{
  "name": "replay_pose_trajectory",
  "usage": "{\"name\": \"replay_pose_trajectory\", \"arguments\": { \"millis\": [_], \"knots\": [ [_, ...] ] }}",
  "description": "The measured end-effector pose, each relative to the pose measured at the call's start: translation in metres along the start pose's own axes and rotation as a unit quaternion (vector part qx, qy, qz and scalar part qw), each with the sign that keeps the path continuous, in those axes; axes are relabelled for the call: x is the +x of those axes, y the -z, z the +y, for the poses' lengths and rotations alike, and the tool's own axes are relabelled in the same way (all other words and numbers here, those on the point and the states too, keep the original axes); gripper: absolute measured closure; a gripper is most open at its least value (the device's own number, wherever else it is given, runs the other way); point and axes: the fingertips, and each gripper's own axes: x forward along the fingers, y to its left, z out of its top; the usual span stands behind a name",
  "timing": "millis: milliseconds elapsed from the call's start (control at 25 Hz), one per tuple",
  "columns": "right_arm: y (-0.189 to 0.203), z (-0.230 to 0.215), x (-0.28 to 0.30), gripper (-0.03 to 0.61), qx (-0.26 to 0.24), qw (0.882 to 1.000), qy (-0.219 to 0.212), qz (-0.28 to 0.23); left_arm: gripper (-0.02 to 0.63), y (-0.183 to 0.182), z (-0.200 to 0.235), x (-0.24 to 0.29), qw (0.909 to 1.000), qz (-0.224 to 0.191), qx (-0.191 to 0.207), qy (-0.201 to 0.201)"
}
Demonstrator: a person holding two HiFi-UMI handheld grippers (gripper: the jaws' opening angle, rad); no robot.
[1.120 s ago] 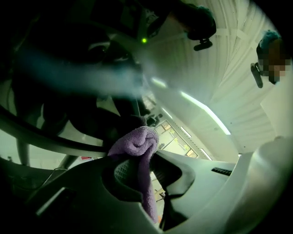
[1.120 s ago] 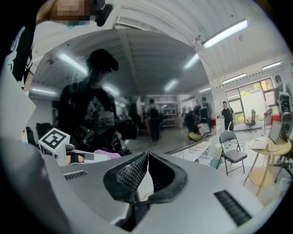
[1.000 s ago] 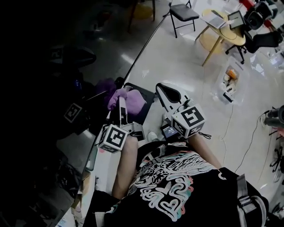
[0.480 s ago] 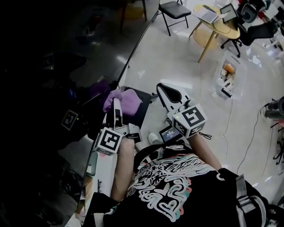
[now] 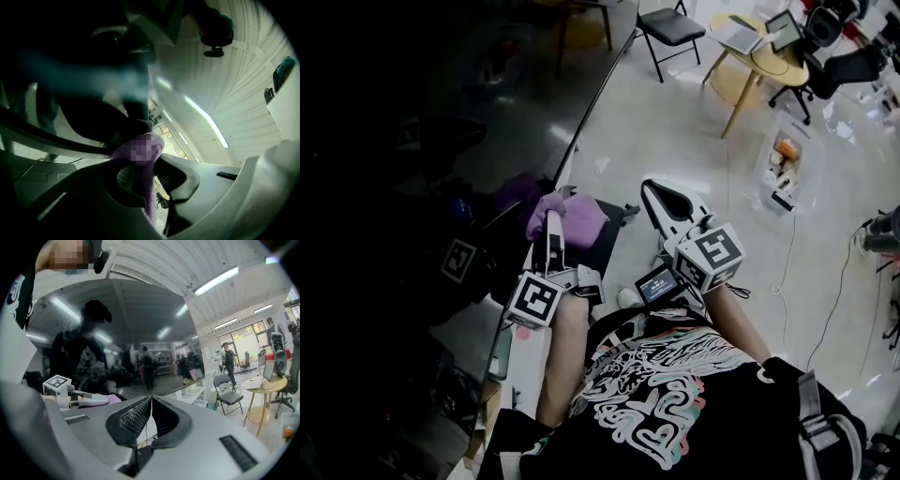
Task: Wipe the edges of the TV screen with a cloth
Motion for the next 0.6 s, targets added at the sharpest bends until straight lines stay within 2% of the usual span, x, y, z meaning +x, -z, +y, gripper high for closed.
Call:
{"name": "replay_pose_trajectory", "arguments": {
  "millis": [160, 320, 600],
  "knots": [
    [-0.018, -0.025, 0.008, 0.546, -0.003, 1.0, 0.007, 0.003, 0.541, 0.003, -0.02, 0.03, 0.9999, 0.003, -0.01, 0.005],
    [-0.02, -0.039, 0.013, 0.546, -0.001, 1.0, 0.015, 0.002, 0.541, 0.005, -0.019, 0.044, 1.0, 0.006, 0.0, 0.006],
    [-0.027, -0.052, 0.008, 0.546, 0.007, 0.999, 0.028, -0.017, 0.541, 0.009, -0.014, 0.051, 0.9997, -0.003, -0.018, 0.016]
  ]
}}
